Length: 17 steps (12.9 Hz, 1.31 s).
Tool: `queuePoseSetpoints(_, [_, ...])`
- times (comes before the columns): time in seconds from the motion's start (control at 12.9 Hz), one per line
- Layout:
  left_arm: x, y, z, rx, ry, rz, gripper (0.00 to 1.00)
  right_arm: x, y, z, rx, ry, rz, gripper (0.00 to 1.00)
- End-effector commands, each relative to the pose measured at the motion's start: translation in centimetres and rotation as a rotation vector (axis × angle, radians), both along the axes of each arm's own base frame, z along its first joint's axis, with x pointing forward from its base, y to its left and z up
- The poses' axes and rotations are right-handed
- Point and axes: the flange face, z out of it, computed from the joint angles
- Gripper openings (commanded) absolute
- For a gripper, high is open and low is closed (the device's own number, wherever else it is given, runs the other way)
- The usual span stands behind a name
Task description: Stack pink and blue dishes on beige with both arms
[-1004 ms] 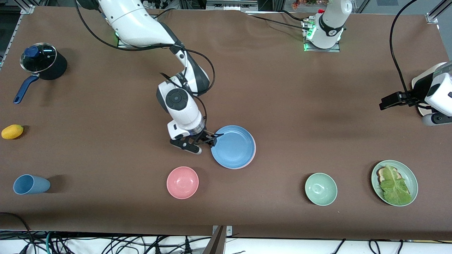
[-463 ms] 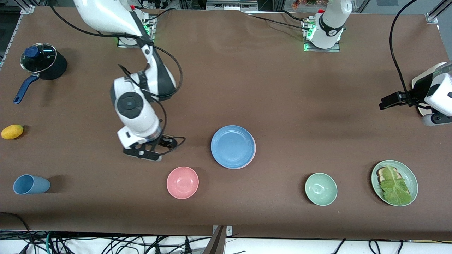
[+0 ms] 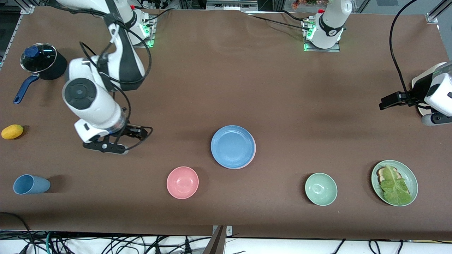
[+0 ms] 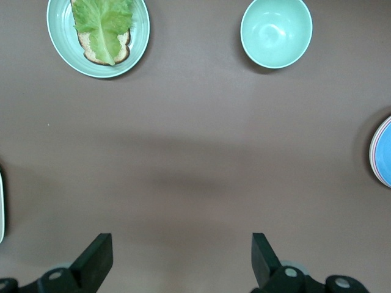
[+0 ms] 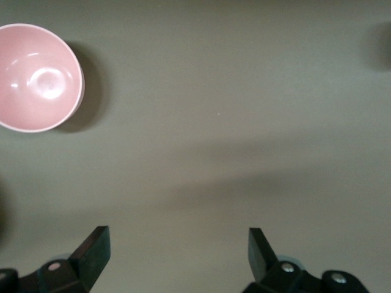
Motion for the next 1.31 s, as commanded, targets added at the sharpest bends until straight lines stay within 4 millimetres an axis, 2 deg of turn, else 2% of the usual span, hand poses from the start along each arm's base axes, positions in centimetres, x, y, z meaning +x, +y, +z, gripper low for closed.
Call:
queuePoseSetpoints(0.0, [-0.5,-0.2,0.4,-0.007,-0.012,-0.002,1.00,-2.0,-1.9,3.9,0.042,0.035,0.042,1.00])
queuePoseSetpoints(0.08, [-0.5,-0.2,0.4,-0.007,-0.012,-0.002,1.00,-2.4,-2.3,4.8,0.047,0.043,0.039,1.00])
queuePoseSetpoints(0.23, [-0.5,-0.3,0.4,-0.007,-0.012,-0.004,1.00,-2.4,-5.9,6.8,0.071,0.049,0.011,1.00])
queuePoseSetpoints(0.39, [-0.5,-0.3,0.4,-0.007,-0.012,-0.004,1.00,-2.5,-8.3,8.2,0.125,0.053,-0.018,1.00])
queuePoseSetpoints(0.54, [-0.5,-0.3,0.4,-0.007,-0.012,-0.004,1.00,-2.6,-11.4,9.1,0.173,0.061,-0.032,1.00])
queuePoseSetpoints(0.85, [-0.6,-0.3,0.3,-0.007,-0.010,-0.004,1.00,-3.2,-12.3,10.9,0.175,0.049,0.018,1.00])
queuePoseSetpoints(0.93, [-0.5,-0.3,0.4,-0.007,-0.012,-0.004,1.00,-3.9,-12.7,11.8,0.169,0.052,0.012,1.00])
queuePoseSetpoints(1.08, [-0.5,-0.2,0.4,-0.007,-0.012,-0.002,1.00,-4.3,-12.5,12.1,0.150,0.059,0.011,1.00])
queuePoseSetpoints(1.24, [-0.5,-0.3,0.4,-0.007,-0.012,-0.004,1.00,-4.0,-12.7,11.5,0.146,0.068,0.006,1.00])
